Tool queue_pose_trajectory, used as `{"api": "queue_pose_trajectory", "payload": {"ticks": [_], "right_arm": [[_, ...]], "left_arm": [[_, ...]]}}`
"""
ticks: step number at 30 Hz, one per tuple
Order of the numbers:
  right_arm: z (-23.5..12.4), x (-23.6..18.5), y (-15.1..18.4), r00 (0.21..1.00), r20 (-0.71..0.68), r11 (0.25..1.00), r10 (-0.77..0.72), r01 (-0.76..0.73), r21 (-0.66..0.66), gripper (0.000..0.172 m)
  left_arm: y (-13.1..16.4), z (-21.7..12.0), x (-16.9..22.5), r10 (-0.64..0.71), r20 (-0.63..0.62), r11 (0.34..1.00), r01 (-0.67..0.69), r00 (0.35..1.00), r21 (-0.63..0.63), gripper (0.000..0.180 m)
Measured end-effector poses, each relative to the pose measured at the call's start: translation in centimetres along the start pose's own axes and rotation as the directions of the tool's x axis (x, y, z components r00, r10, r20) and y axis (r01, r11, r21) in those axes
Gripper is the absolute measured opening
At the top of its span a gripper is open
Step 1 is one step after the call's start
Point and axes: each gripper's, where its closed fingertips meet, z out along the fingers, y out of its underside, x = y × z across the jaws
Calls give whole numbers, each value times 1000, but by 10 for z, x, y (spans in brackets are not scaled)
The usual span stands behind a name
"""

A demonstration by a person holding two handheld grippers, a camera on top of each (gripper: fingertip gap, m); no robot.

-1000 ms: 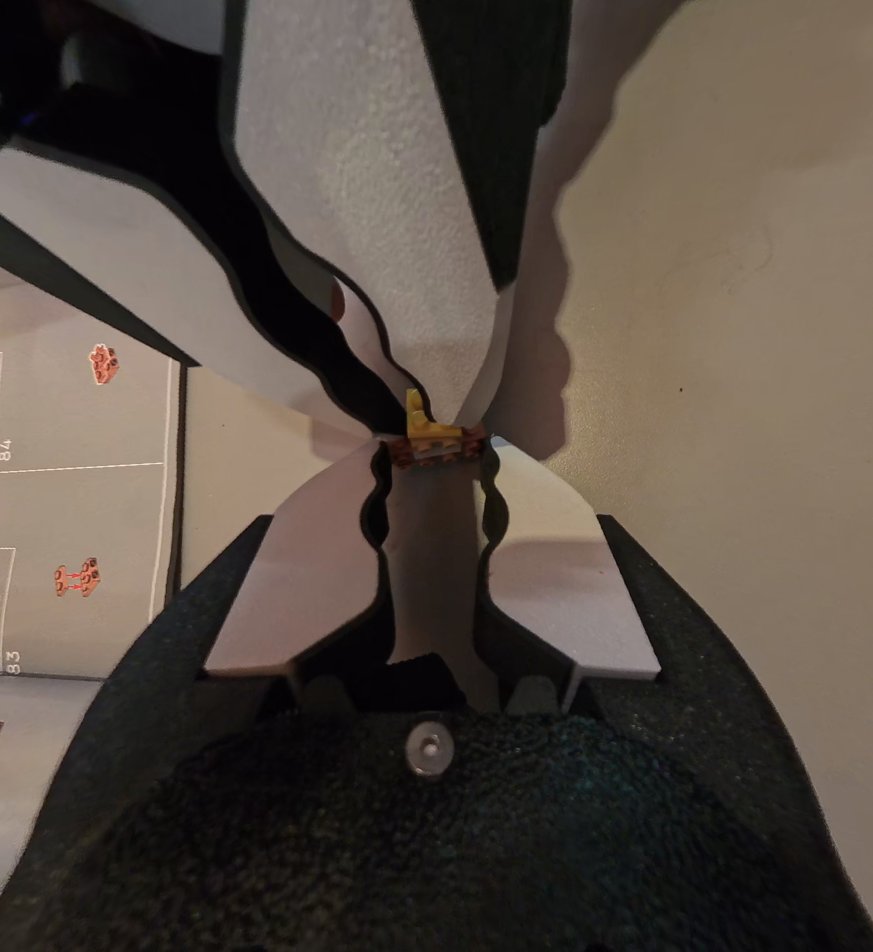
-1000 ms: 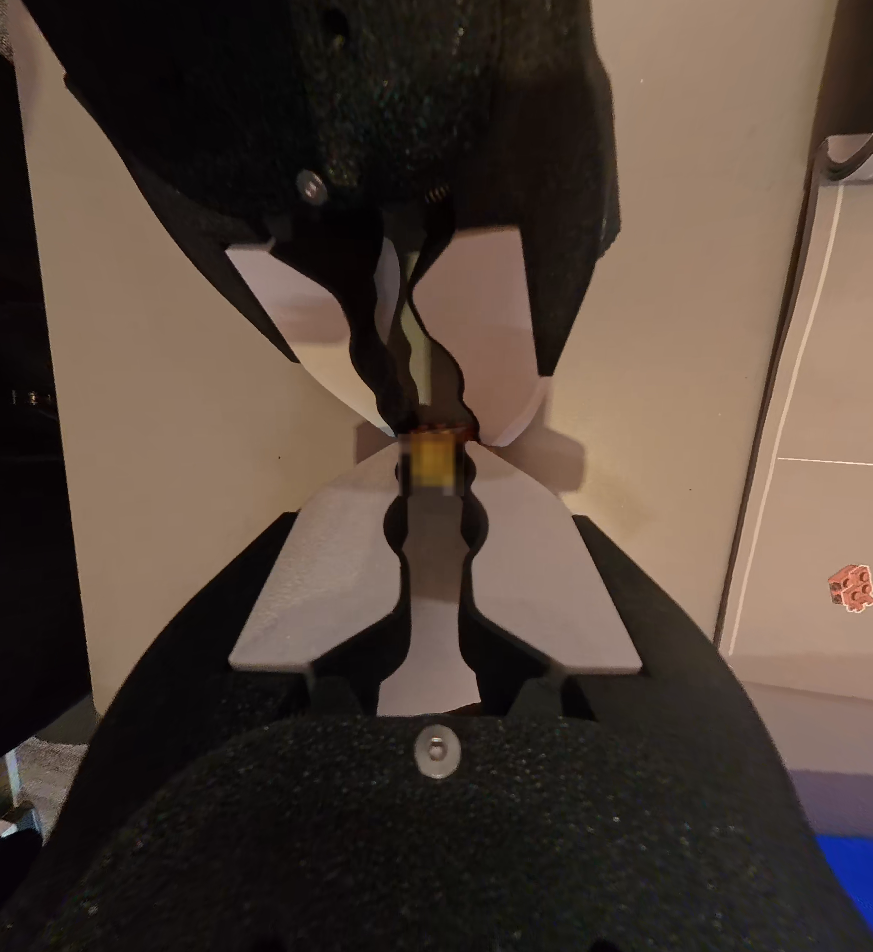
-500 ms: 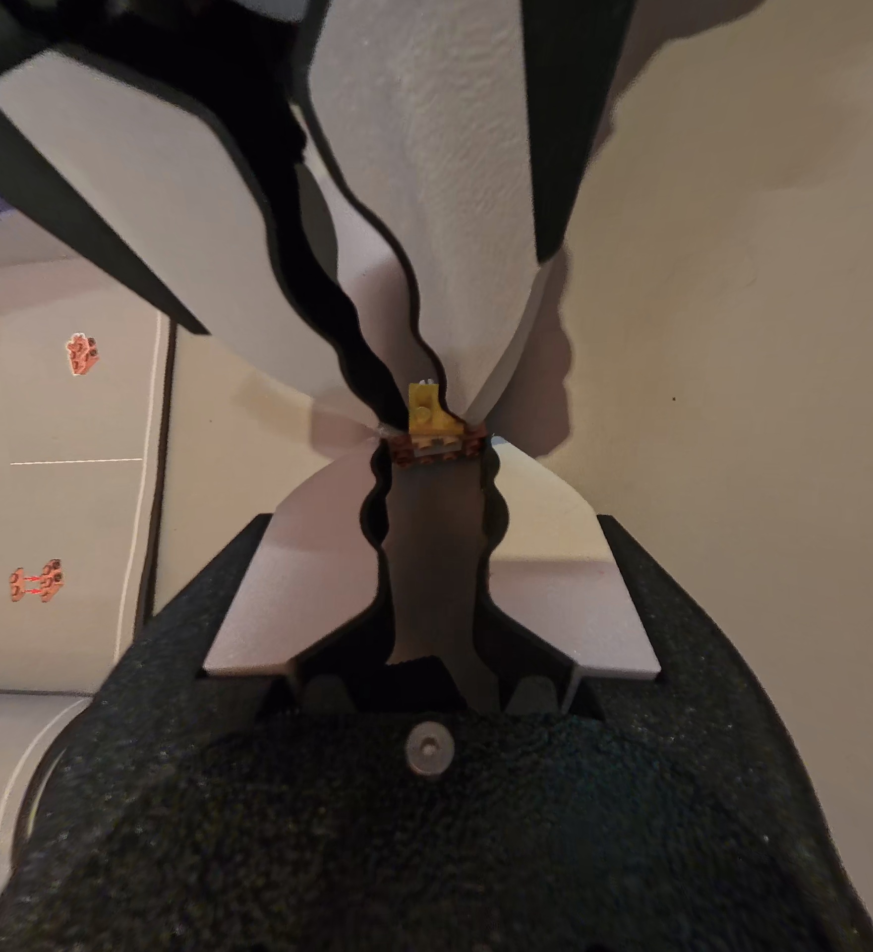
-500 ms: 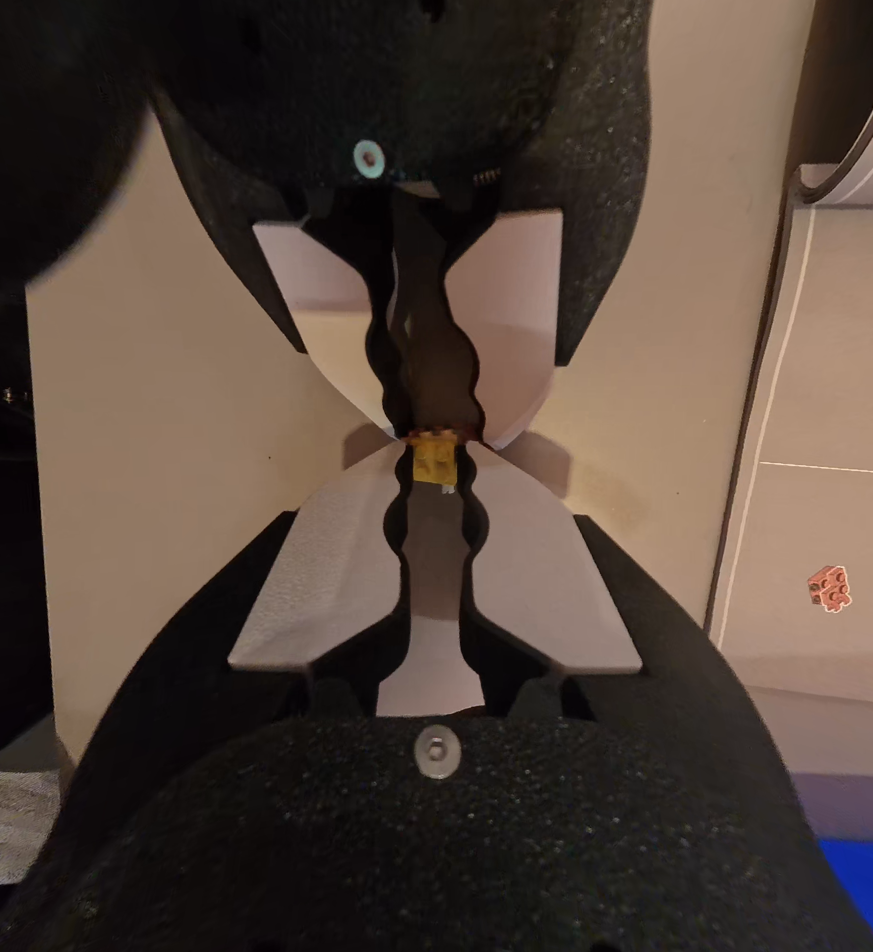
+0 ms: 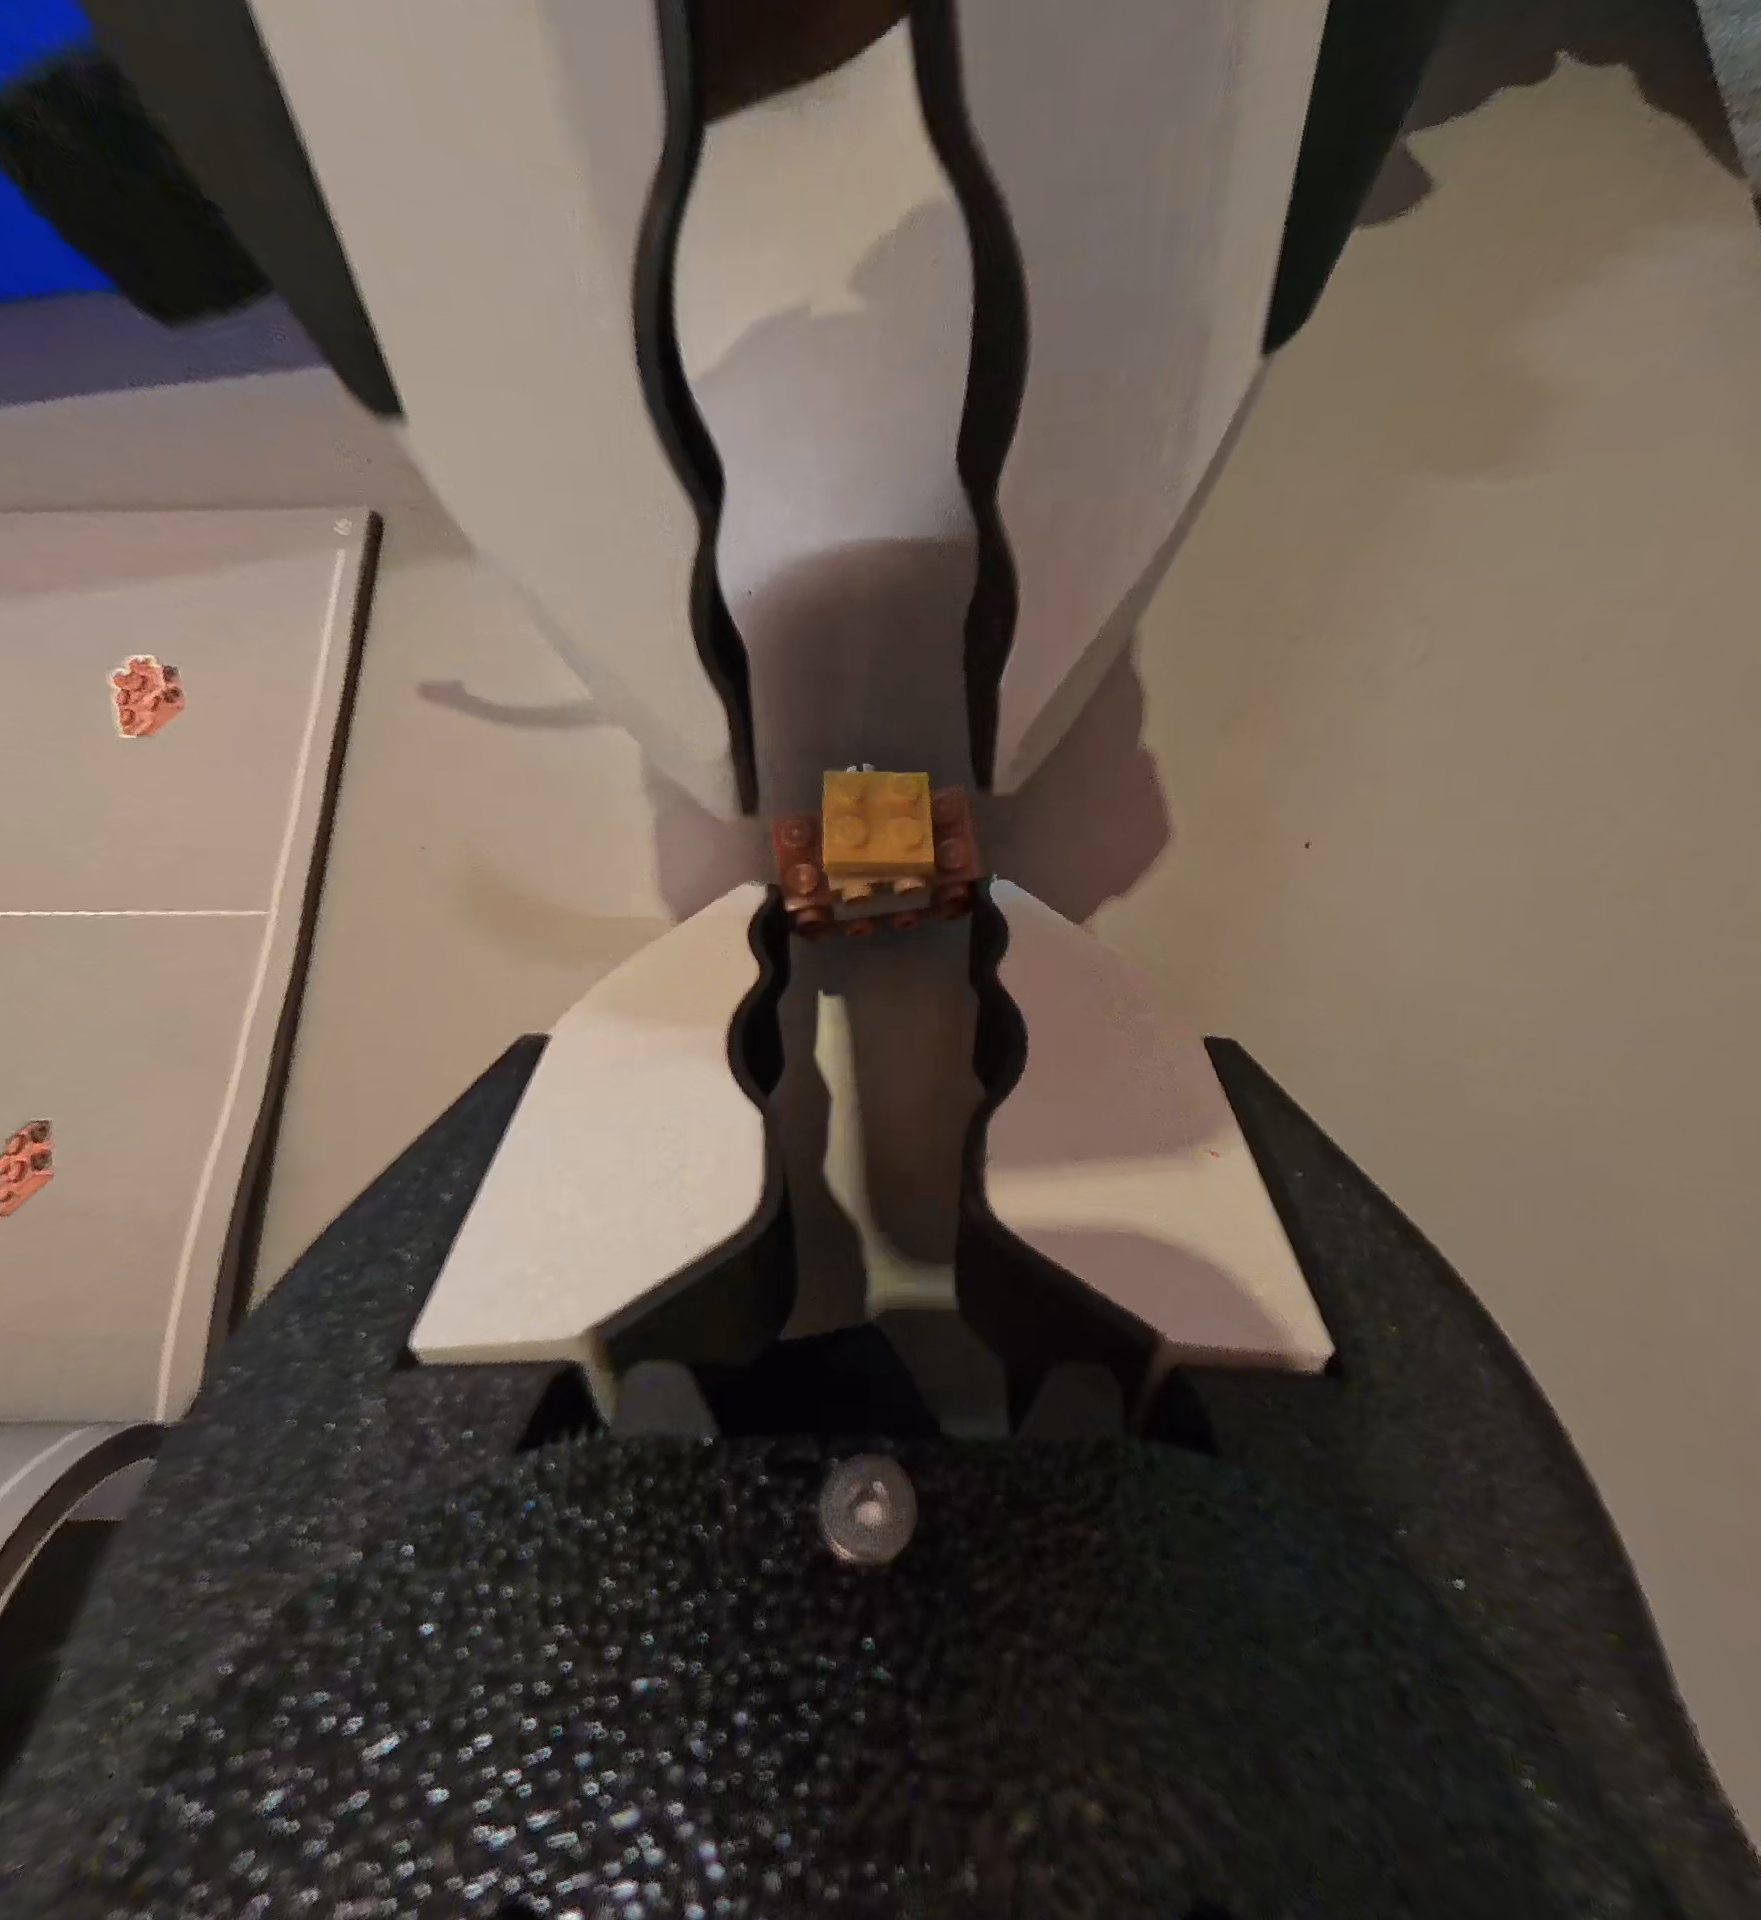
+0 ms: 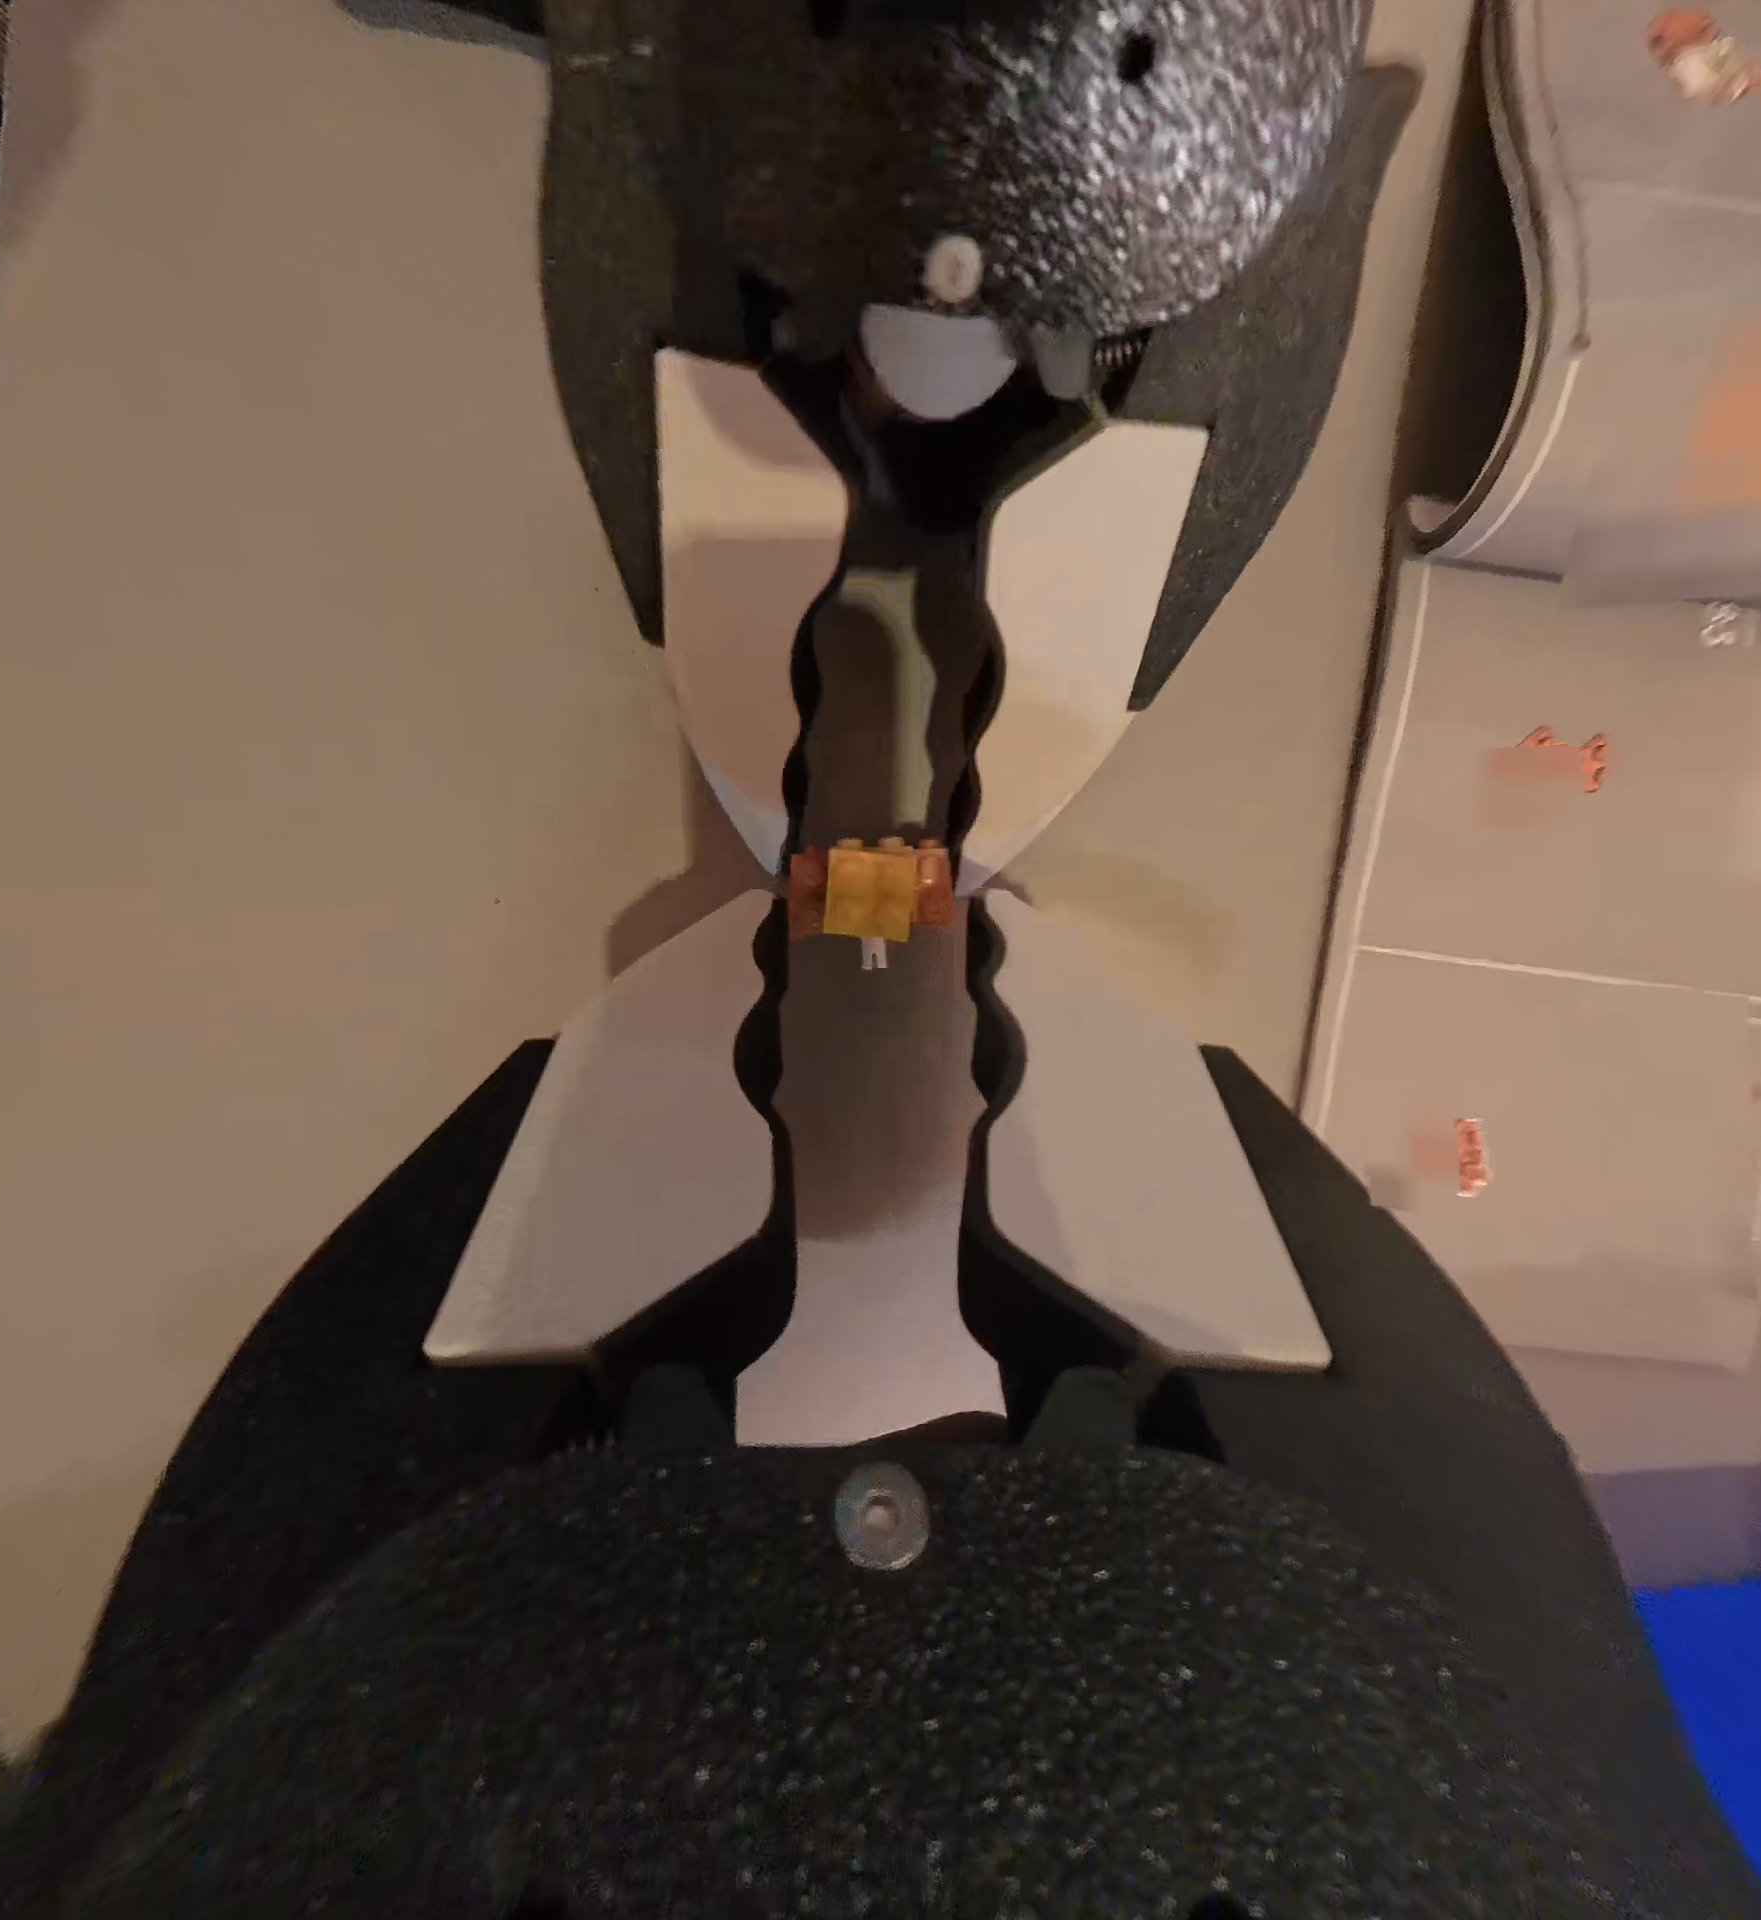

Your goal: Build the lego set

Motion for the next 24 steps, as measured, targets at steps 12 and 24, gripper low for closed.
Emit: {"api": "queue_pose_trajectory", "payload": {"ticks": [12,24], "right_arm": [[-33,-13,-22,776,-414,800,-477,578,162,39],[-22,-29,-26,658,-454,683,-601,718,135,50]], "left_arm": [[-19,-25,10,-190,-282,952,246,940,180,33],[-29,-35,32,-161,-430,940,271,888,208,33]]}}
